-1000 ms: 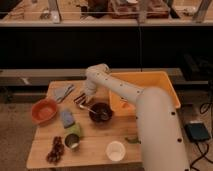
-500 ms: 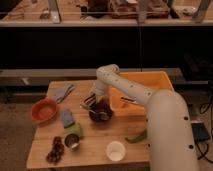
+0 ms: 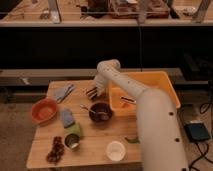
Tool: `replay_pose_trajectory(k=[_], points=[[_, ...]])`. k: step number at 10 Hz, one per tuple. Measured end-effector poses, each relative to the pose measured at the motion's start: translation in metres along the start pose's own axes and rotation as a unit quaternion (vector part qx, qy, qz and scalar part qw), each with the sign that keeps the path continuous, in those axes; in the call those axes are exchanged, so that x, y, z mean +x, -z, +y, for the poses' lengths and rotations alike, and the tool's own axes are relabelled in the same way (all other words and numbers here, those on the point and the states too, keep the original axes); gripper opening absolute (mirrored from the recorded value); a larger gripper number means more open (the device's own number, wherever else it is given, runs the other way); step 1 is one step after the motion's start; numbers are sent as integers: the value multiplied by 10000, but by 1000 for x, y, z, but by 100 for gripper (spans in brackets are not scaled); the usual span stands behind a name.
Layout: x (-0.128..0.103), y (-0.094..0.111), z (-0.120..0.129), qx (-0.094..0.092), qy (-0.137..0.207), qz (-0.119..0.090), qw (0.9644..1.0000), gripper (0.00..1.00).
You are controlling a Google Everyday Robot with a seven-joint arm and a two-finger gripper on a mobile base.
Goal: Wipe table surface with eraser
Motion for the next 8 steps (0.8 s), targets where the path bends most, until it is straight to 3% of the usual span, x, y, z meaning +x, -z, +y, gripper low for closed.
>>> replay_pose_trajectory(k=[3, 4, 6, 8], points=[[-16, -18, -32, 47, 53, 19, 10000, 10], [-41, -29, -46, 75, 190, -93, 9997, 10], [-74, -34, -48, 136, 379, -340, 9986, 10], [-96, -26, -34, 188, 553, -476, 9972, 10]])
